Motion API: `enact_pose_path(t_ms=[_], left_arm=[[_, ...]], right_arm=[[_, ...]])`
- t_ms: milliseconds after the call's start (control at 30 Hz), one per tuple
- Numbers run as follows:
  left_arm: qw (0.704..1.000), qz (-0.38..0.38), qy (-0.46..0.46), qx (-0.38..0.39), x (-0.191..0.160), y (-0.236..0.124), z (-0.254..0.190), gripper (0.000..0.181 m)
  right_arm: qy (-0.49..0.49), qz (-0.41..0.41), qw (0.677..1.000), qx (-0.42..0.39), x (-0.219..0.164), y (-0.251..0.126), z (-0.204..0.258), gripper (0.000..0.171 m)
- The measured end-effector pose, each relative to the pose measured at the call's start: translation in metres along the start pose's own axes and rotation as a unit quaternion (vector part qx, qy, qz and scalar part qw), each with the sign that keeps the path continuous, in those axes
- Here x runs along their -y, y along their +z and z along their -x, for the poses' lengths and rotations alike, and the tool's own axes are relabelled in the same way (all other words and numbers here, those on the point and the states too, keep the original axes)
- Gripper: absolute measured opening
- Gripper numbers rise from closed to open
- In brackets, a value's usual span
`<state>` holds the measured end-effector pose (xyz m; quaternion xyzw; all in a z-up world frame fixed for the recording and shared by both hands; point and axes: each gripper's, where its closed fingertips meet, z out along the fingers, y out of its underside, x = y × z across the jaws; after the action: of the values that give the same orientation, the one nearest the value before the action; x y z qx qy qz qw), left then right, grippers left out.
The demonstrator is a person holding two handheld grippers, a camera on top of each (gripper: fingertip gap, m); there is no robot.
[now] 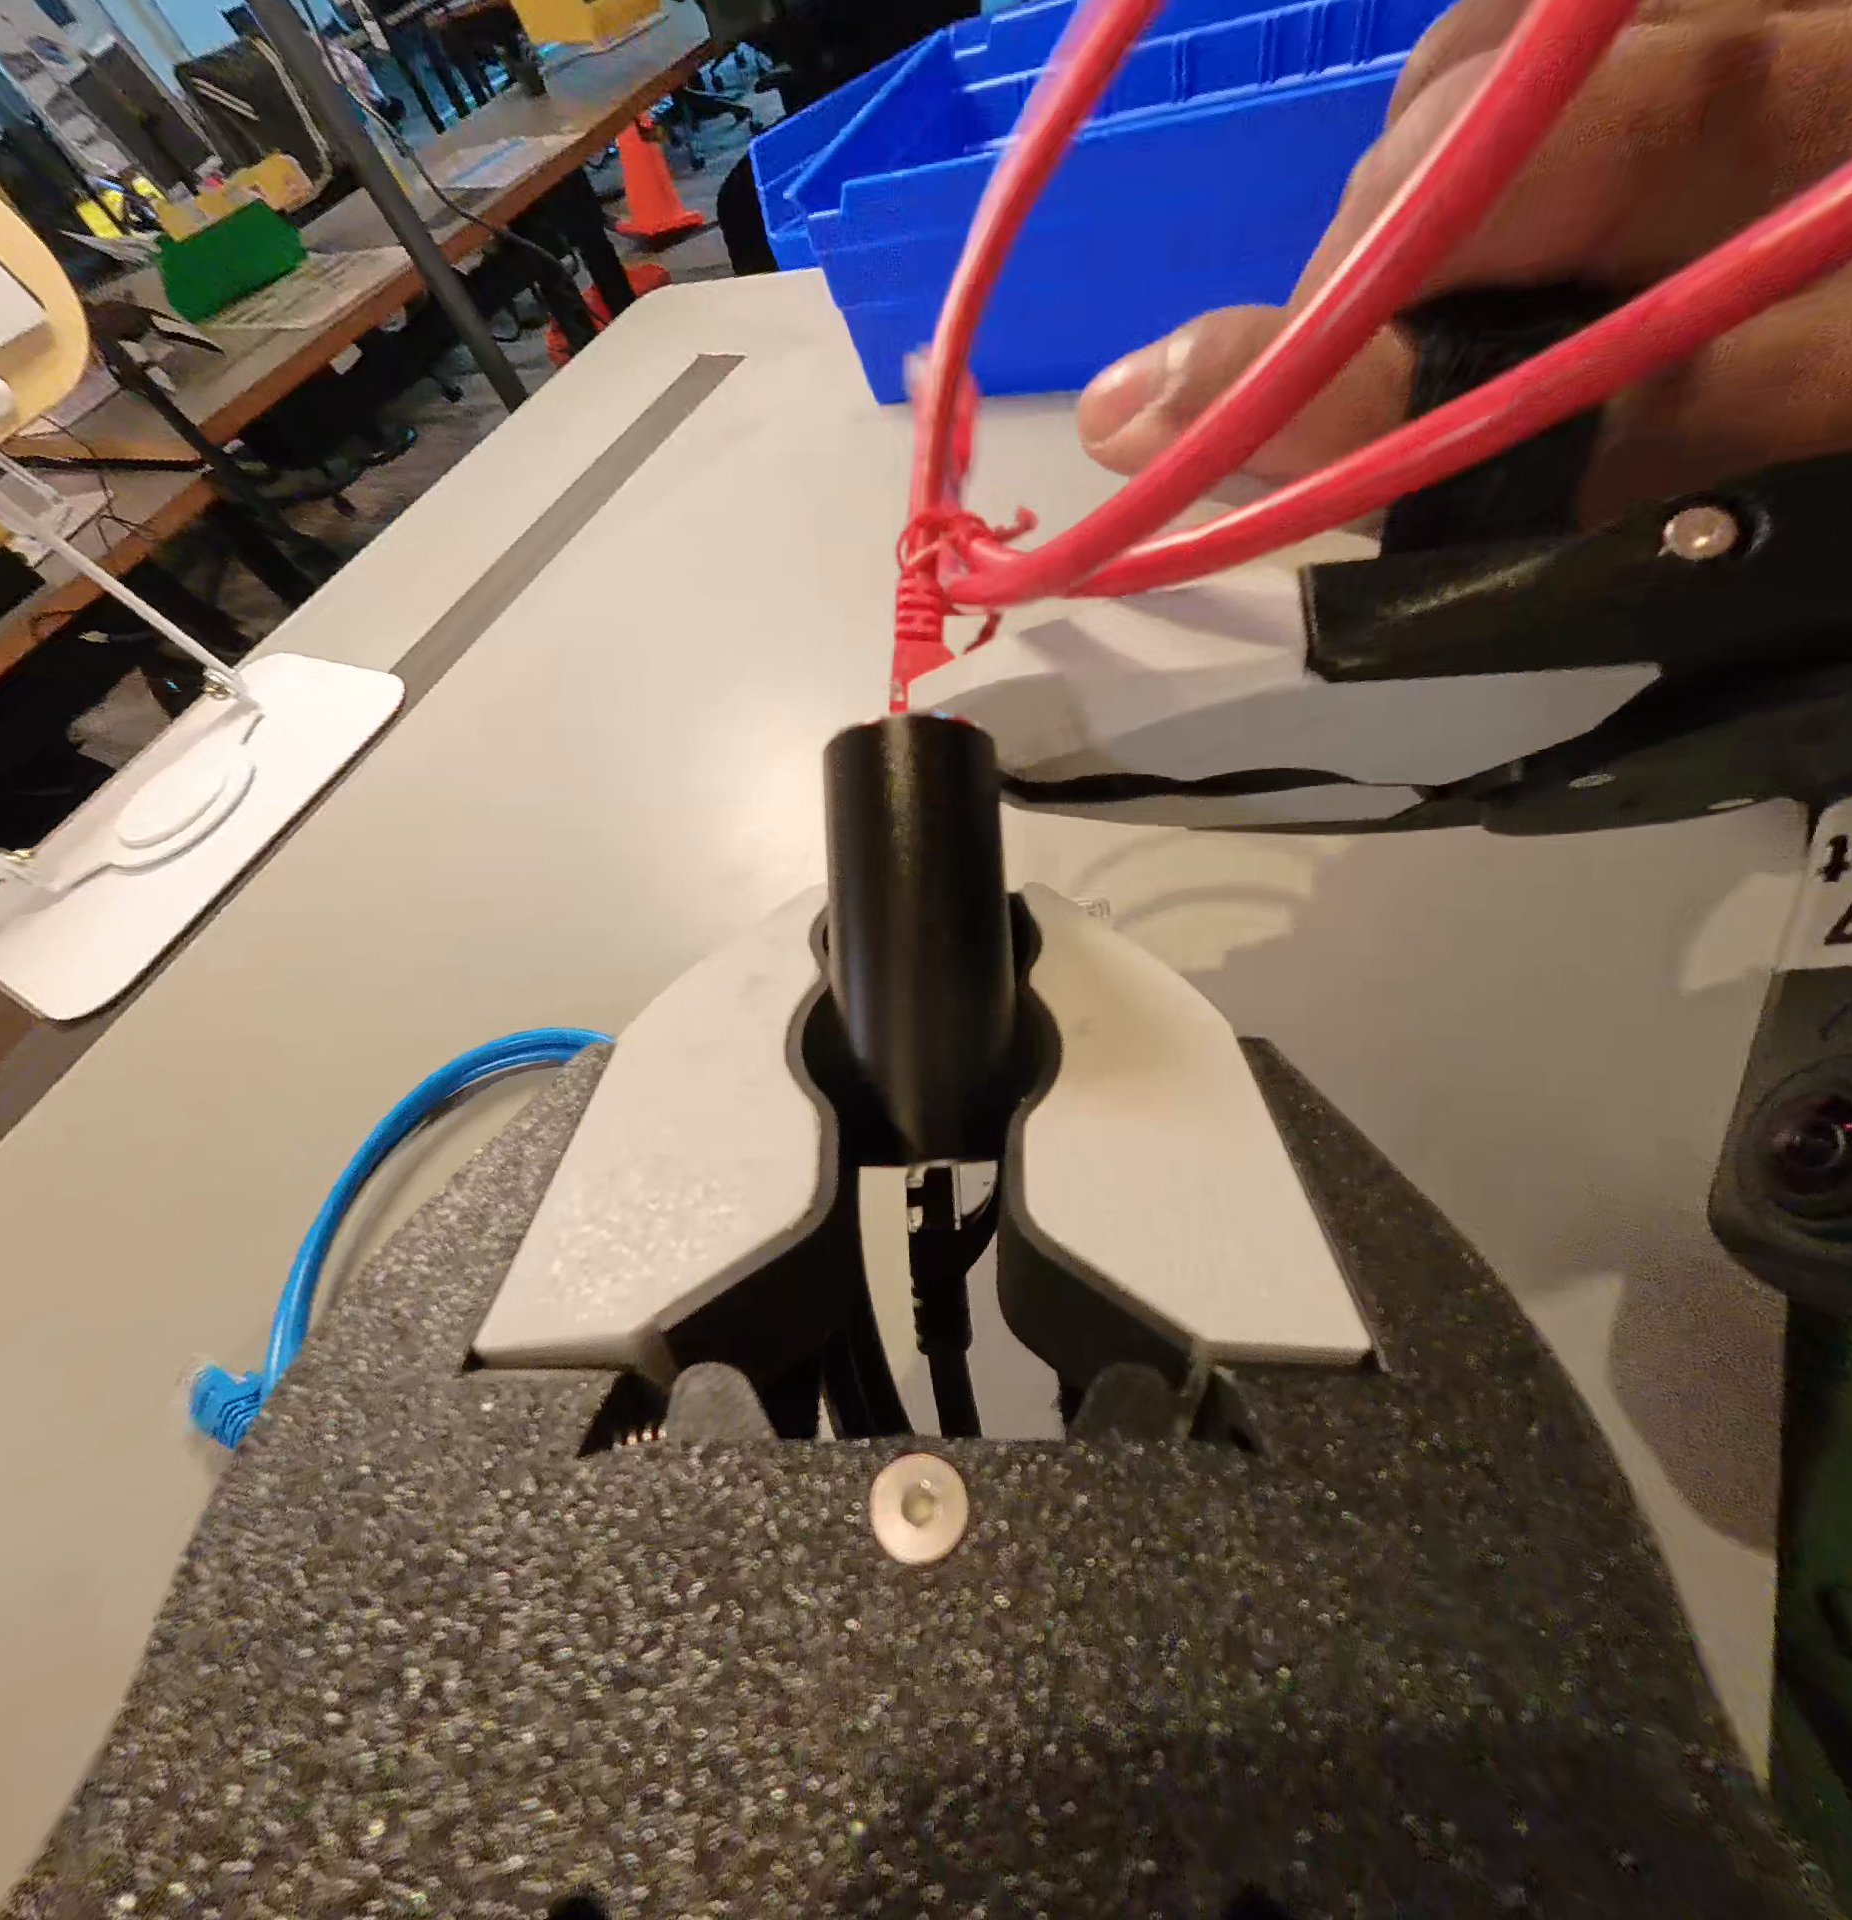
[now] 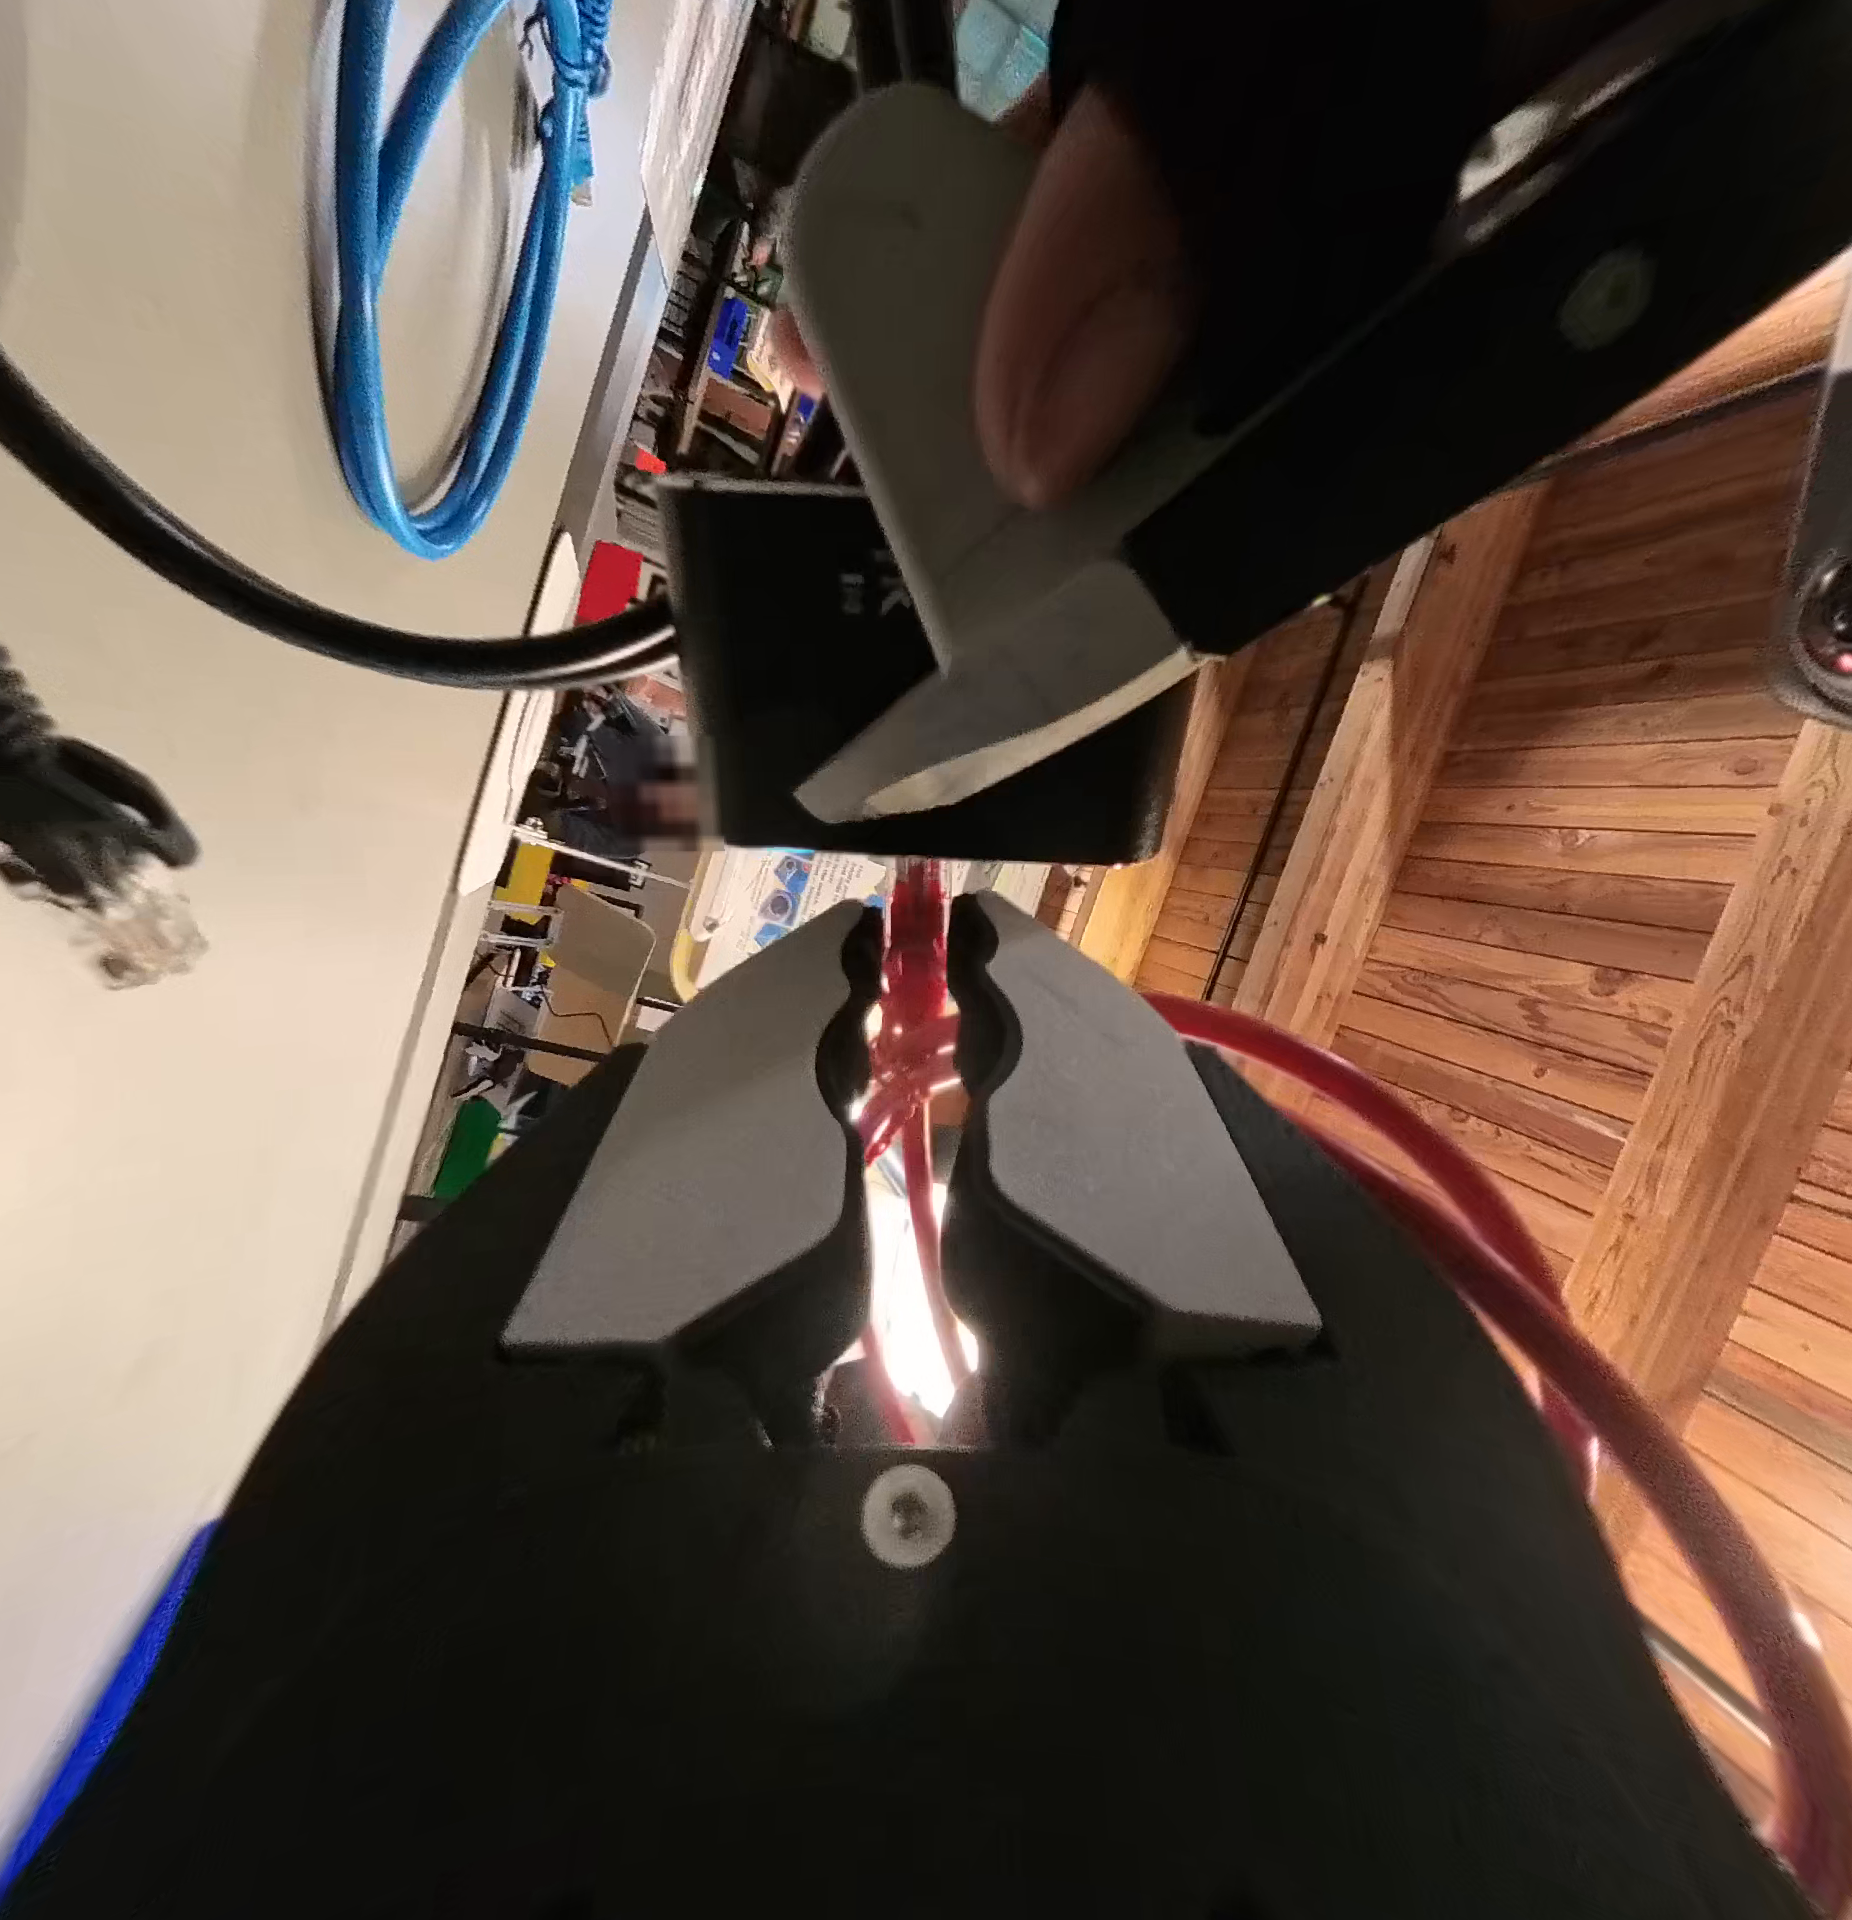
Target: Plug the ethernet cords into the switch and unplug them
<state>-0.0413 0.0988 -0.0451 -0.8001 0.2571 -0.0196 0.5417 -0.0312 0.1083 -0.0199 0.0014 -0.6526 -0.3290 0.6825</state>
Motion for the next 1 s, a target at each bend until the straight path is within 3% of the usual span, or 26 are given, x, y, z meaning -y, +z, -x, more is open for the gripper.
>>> enact_pose_path(t_ms=[400, 1000], left_arm=[[0.999, 0.035, 0.037, -0.018, -0.01, 0.003, -0.003, 0.028], [0.996, 0.004, 0.07, -0.047, -0.01, 0.003, -0.01, 0.028]], right_arm=[[0.005, -0.036, 0.999, -0.013, 0.006, -0.004, 0.009, 0.013], [0.036, -0.11, 0.993, -0.005, 0.021, -0.01, 0.01, 0.012]])
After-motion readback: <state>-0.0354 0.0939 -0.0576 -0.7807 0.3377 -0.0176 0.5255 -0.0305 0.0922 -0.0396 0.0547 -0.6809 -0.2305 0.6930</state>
